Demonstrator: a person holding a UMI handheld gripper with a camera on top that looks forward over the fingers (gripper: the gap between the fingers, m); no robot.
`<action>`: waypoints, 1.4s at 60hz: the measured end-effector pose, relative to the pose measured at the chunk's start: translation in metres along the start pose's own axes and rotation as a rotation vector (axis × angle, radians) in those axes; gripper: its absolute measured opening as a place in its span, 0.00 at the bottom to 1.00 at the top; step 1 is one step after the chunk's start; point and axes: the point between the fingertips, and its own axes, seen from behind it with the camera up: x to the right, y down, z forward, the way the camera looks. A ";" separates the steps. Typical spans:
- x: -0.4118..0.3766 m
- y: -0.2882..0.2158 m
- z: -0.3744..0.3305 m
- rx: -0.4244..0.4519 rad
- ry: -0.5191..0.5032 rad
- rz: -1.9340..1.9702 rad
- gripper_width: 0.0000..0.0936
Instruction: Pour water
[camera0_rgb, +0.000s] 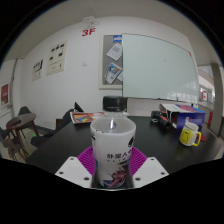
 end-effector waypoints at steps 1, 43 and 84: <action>-0.001 -0.001 -0.001 0.002 -0.005 0.000 0.41; 0.172 -0.234 0.014 0.238 -0.721 1.561 0.41; 0.238 -0.210 0.013 0.177 -0.651 1.534 0.41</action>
